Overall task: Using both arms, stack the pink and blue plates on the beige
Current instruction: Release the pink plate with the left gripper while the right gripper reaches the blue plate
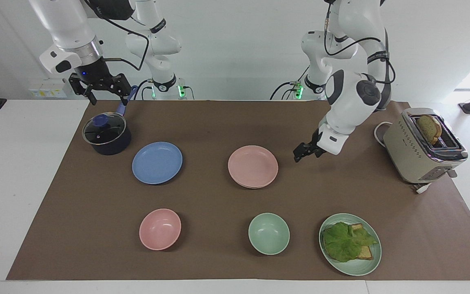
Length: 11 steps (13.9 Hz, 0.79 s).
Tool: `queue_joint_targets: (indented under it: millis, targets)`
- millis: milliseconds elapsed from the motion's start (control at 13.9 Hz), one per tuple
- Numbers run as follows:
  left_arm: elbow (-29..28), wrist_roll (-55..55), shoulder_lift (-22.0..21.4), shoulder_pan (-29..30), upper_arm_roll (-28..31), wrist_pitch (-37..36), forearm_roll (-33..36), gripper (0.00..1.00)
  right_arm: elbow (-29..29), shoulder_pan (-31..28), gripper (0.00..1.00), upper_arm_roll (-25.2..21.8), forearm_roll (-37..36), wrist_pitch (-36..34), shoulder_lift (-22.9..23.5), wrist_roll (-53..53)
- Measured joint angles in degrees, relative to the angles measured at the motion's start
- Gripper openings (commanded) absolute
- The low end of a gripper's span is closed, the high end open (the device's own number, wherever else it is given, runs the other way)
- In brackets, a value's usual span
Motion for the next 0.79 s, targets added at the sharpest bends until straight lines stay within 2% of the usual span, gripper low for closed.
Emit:
queue_joint_targets:
  millis: [216,360,792]
  targets:
    - [3.13,6.29,-0.09,5.81,0.25,-3.43,5.20,1.00,-8.25,0.07,1.00,0.14,0.00,9.66,1.75,-2.72]
    - [7.15,11.04,-0.14,8.55,0.30,-8.67,6.55,1.00,-10.60,0.09,1.00,0.20,0.00,13.86,4.32,-4.08]
    - [16.66,19.11,-1.31,10.00,0.33,-23.46,11.24,1.00,-17.69,-1.69,1.00,-0.06,0.00,29.51,12.08,-10.50]
